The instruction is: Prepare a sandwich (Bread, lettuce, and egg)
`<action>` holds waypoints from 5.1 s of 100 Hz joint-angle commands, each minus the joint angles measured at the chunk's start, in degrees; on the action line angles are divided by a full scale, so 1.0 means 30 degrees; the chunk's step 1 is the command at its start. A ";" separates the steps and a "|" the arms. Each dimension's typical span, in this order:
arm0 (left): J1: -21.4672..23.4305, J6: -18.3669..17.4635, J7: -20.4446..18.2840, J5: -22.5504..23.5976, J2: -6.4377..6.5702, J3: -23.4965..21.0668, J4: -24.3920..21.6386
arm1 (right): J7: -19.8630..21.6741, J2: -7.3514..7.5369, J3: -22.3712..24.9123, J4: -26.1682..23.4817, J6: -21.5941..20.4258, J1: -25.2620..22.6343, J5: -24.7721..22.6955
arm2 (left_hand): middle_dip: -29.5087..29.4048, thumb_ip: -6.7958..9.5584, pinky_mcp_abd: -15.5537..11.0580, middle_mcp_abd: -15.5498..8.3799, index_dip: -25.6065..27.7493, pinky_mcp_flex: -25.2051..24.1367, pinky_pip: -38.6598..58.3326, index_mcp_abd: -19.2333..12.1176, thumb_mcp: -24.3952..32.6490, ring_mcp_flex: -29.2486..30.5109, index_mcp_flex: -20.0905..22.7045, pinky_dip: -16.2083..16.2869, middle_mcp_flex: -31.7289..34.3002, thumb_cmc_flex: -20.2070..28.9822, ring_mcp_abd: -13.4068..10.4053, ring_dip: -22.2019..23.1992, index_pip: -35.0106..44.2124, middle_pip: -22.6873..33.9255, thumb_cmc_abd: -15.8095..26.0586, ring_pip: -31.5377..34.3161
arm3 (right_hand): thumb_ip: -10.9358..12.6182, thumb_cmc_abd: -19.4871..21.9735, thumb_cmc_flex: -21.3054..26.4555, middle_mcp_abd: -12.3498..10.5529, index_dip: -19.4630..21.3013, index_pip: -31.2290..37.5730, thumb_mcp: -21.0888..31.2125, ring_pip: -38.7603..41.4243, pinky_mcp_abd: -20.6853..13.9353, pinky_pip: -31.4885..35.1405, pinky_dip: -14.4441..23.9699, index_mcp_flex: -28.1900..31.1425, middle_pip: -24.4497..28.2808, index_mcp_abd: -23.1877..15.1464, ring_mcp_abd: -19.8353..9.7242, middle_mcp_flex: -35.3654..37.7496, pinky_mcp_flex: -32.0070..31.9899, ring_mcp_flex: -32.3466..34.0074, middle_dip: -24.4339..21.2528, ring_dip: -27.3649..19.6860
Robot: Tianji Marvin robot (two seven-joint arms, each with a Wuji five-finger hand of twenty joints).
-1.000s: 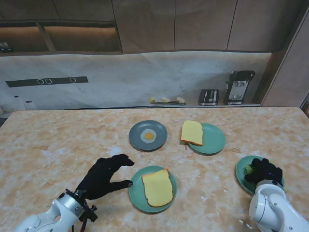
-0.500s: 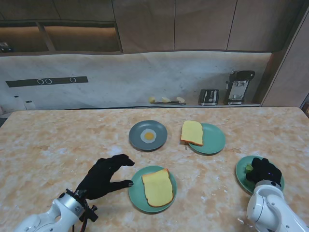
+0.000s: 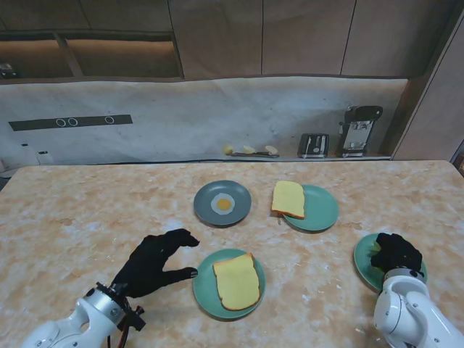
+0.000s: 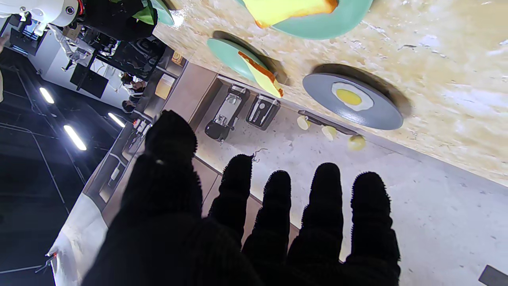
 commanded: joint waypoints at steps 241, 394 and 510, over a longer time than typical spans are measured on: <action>0.1369 -0.1251 -0.0244 0.0032 -0.0024 -0.0043 -0.1350 | 0.3442 -0.0592 -1.2208 0.1891 -1.2818 0.7469 0.8416 | -0.0068 0.0337 0.0122 -0.0107 0.0203 -0.0171 0.0000 -0.0291 -0.0324 -0.0108 0.0391 0.0328 0.0252 -0.0351 -0.0034 0.0102 -0.0489 -0.0331 0.0743 -0.0126 | 0.0627 -0.2688 -0.0322 -0.1271 -0.0595 0.0572 0.0277 -0.4965 -0.0329 -0.1363 0.1136 0.1200 -0.1709 -0.1877 -0.1285 0.1470 -0.0638 0.0944 0.0211 0.0901; 0.1304 -0.1278 -0.0220 -0.0194 -0.0058 -0.0279 -0.1081 | 0.6025 0.0477 -1.1458 0.1301 -1.4485 0.7356 0.6988 | -0.0059 0.0337 0.0180 -0.0124 0.0220 -0.0147 -0.0032 -0.0330 -0.0332 -0.0026 0.0479 0.0337 0.0336 -0.0369 -0.0008 0.0118 -0.0532 -0.0337 0.0761 -0.0120 | 0.2324 0.0152 -0.4398 -0.1874 -0.1473 -0.8673 -0.8200 -1.5596 0.1228 -1.2725 -0.0615 -0.3821 -0.8276 -0.2746 0.0021 -0.5266 -1.3125 -0.9046 -0.5060 -0.4486; -0.4632 0.1970 -0.3076 0.1255 0.0484 0.1324 0.1841 | 0.2652 0.0077 -0.2335 -0.5994 -1.1867 -0.2720 0.5306 | -0.0195 0.0342 0.0272 -0.0135 -0.0177 -0.0087 -0.0163 -0.0243 -0.0332 0.0261 0.0480 0.0295 0.0477 -0.0356 0.0101 0.0079 -0.1178 -0.0559 0.0598 -0.0214 | 0.2439 0.1147 -0.6486 -0.0328 -0.2312 -0.8187 -0.6688 -1.7456 0.2857 -1.0893 -0.4844 -0.2252 -0.8723 -0.0738 0.2719 -0.2784 -1.0823 -0.5371 -0.6127 -0.5836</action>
